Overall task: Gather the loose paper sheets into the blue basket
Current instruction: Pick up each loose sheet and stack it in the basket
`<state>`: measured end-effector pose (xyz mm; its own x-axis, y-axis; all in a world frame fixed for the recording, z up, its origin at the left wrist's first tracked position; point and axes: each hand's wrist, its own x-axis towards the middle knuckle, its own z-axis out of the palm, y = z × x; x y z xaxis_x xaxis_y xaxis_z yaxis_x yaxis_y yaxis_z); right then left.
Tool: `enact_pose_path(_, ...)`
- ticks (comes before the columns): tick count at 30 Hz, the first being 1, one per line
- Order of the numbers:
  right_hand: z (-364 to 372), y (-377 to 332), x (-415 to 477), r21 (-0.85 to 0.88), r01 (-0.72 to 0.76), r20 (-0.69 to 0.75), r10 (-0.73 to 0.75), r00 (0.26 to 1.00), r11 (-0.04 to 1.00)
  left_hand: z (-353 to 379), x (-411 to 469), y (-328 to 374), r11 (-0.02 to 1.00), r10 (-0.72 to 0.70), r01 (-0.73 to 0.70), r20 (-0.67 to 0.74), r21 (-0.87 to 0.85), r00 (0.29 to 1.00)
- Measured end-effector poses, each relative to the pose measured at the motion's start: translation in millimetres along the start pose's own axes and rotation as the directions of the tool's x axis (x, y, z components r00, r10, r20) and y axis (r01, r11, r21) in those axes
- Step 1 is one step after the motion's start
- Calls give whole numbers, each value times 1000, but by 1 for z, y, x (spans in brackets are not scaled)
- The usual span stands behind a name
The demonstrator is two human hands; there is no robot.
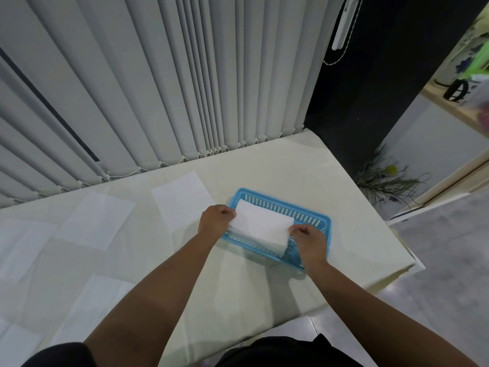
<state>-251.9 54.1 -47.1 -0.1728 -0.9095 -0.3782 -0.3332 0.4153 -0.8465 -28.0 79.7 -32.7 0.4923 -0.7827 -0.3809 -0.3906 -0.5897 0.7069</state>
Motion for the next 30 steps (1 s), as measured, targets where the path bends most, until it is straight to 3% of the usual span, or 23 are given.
enact_pose_path(12,-1,11,-21,-26,-39,23,40,999,999,0,3,-4,993,14,-16,17,118,1000)
enact_pose_path(30,0,15,-29,-115,47,47,-42,998,992,0,1,-10,978,103,-105,22,179,994)
